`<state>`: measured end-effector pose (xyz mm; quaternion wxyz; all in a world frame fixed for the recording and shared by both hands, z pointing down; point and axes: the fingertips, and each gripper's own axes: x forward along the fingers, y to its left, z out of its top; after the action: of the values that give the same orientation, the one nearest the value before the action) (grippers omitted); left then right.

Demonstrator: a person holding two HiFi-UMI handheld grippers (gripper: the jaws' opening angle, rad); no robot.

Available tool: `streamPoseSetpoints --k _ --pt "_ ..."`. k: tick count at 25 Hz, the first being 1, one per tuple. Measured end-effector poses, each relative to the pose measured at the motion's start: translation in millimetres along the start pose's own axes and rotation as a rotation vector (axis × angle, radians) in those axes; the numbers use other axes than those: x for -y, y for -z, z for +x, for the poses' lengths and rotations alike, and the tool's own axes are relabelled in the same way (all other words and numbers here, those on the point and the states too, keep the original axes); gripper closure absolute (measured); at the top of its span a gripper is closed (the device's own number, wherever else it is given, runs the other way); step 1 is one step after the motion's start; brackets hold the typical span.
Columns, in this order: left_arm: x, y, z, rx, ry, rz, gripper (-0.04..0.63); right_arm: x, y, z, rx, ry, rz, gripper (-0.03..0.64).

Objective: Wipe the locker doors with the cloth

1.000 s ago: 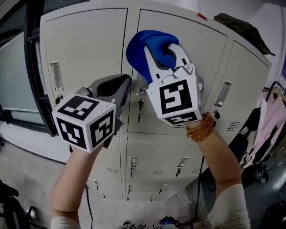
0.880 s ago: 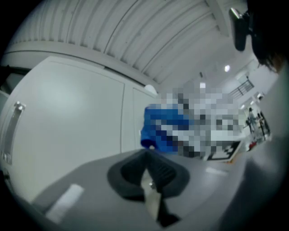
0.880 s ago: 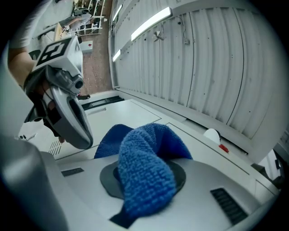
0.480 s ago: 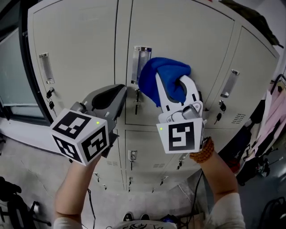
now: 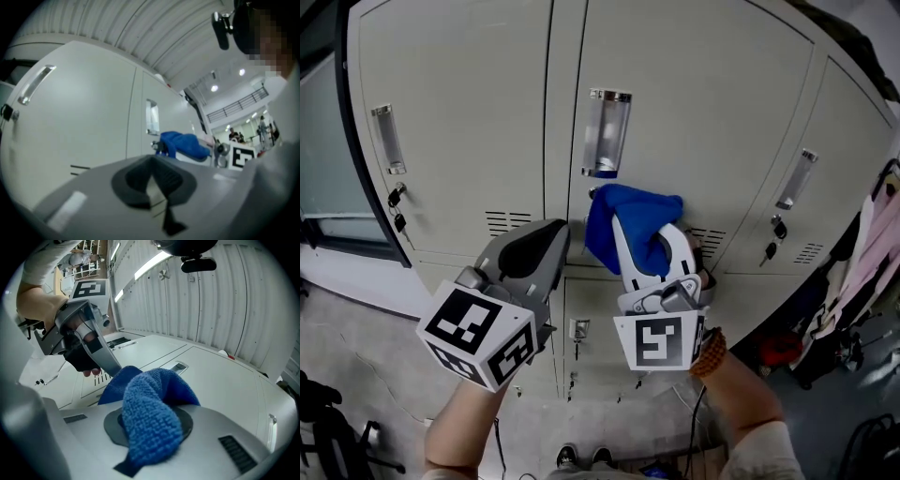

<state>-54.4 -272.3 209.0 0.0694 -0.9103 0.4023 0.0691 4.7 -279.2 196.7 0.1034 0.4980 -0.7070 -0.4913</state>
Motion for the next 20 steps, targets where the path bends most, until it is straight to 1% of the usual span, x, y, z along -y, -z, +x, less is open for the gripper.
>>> streamPoseSetpoints --k 5,11,13,16,20 --pt "-3.7 21.7 -2.2 -0.010 -0.006 -0.034 0.594 -35.7 13.2 -5.0 -0.020 -0.063 0.007 0.594" --pt "0.2 37.4 -0.4 -0.025 0.004 -0.068 0.594 -73.7 42.9 -24.0 -0.060 -0.142 -0.029 0.594" --pt "-2.5 33.9 -0.6 -0.018 -0.007 -0.069 0.594 -77.3 53.8 -32.3 -0.070 -0.158 -0.047 0.594" --pt "-5.5 19.9 -1.4 -0.002 -0.024 -0.043 0.594 -71.1 64.0 -41.0 -0.084 -0.177 -0.051 0.594" --pt "-5.1 -8.0 -1.2 0.038 -0.023 -0.017 0.594 -49.4 59.4 -39.5 -0.100 -0.189 -0.027 0.592"
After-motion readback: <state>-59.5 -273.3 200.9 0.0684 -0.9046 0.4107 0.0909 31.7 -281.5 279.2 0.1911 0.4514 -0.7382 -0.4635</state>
